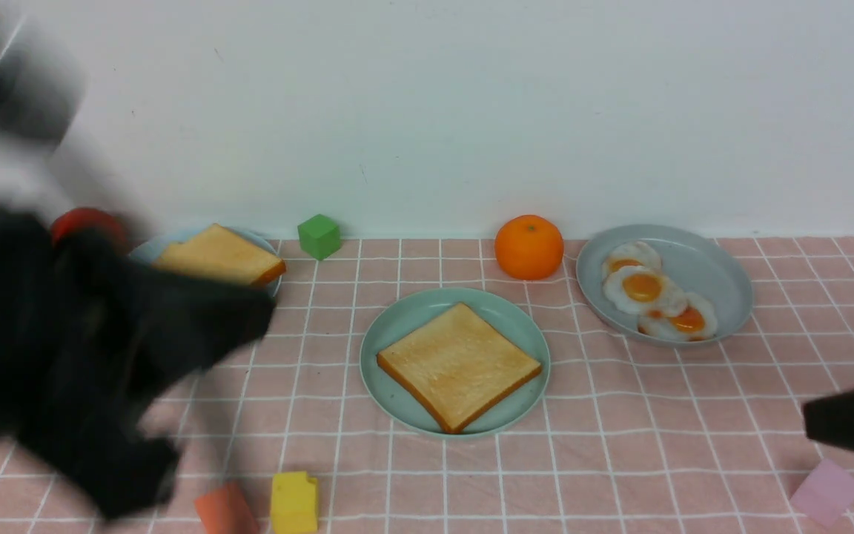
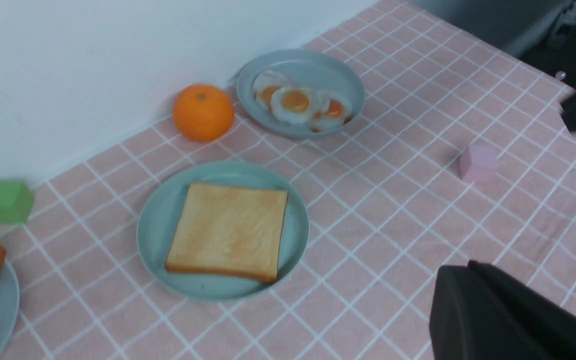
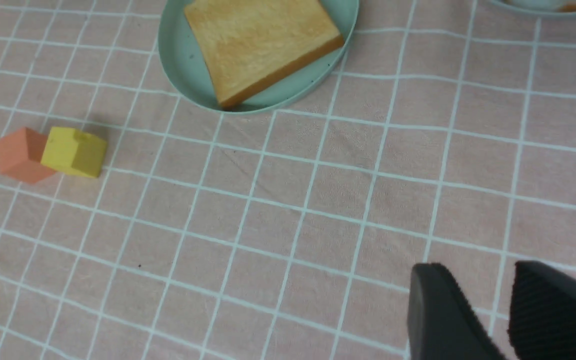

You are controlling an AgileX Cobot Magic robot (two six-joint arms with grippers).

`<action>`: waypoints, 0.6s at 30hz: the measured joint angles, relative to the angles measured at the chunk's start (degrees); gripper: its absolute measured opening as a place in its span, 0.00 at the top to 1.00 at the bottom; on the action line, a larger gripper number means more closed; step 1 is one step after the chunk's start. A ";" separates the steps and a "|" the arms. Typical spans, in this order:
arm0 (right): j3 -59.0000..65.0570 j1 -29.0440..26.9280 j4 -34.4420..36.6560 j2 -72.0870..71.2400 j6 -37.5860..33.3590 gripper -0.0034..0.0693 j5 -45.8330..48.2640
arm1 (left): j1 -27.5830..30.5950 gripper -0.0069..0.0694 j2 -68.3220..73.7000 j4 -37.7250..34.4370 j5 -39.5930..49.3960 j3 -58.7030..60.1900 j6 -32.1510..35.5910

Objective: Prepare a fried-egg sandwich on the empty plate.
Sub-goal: Use the right arm to grab a fried egg

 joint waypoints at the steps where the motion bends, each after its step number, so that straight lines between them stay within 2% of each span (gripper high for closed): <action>1: -1.41 0.00 0.00 2.17 -0.15 0.62 -0.06 | 0.00 0.93 -2.39 0.00 -1.59 2.24 -0.51; 4: -7.63 0.00 0.20 9.32 -0.68 0.62 -0.12 | 0.00 0.93 -8.69 0.00 -5.31 8.91 -3.37; 9: -17.68 0.00 0.02 20.24 -1.37 0.62 -0.54 | 0.00 0.93 -10.94 0.00 -5.99 11.37 -4.53; 12: -24.52 0.00 -1.73 27.62 -1.52 0.62 -0.54 | 0.00 0.93 -10.88 0.68 -6.14 11.62 -4.55; 18: -37.22 0.00 -9.70 42.60 -1.10 0.59 1.48 | 0.00 0.93 -10.88 2.60 -7.63 11.68 -4.66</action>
